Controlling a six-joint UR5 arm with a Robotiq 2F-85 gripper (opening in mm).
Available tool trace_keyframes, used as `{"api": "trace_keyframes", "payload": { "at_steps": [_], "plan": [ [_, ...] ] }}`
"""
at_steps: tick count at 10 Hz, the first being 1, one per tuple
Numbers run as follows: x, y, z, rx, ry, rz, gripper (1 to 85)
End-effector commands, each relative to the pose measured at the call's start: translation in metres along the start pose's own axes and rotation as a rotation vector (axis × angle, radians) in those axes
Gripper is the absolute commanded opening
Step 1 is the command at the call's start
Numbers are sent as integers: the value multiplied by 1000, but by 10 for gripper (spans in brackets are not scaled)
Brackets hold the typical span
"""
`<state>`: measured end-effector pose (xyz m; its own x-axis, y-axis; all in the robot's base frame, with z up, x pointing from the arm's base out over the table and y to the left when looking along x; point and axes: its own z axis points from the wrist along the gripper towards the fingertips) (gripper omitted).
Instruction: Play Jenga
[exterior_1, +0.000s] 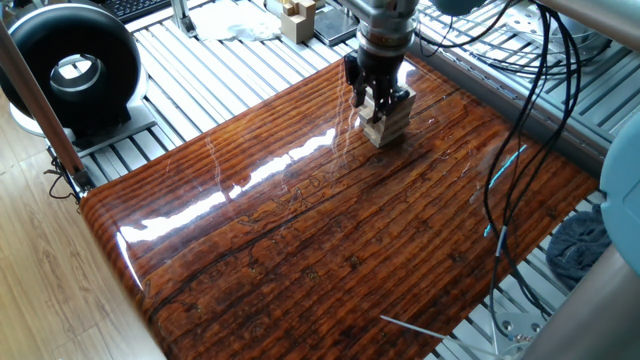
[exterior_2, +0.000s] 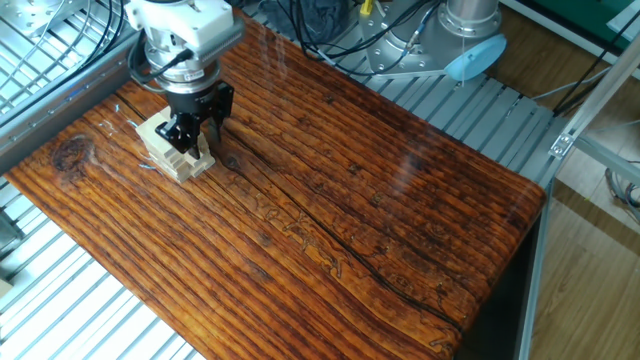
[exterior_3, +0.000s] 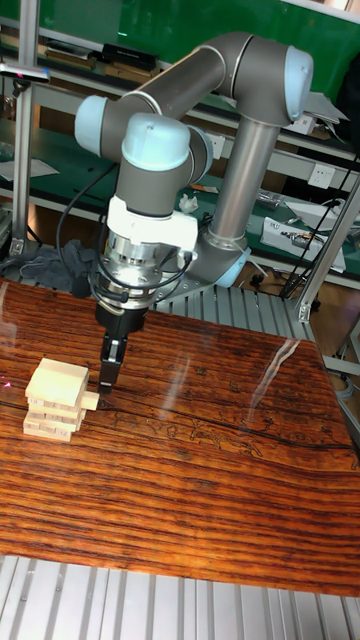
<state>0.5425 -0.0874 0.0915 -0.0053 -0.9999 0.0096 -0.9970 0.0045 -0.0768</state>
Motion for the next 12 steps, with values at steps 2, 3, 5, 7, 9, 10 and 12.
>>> {"api": "trace_keyframes", "payload": {
  "at_steps": [2,3,5,7,9,10,12],
  "plan": [
    [3,0,5,7,-2,31,463],
    [6,1,8,6,-9,31,463],
    [13,1,13,11,-5,22,463],
    [19,0,15,19,4,12,463],
    [22,-3,18,33,4,9,463],
    [23,-4,18,36,7,10,463],
    [21,-7,21,37,0,15,463]
  ]
}}
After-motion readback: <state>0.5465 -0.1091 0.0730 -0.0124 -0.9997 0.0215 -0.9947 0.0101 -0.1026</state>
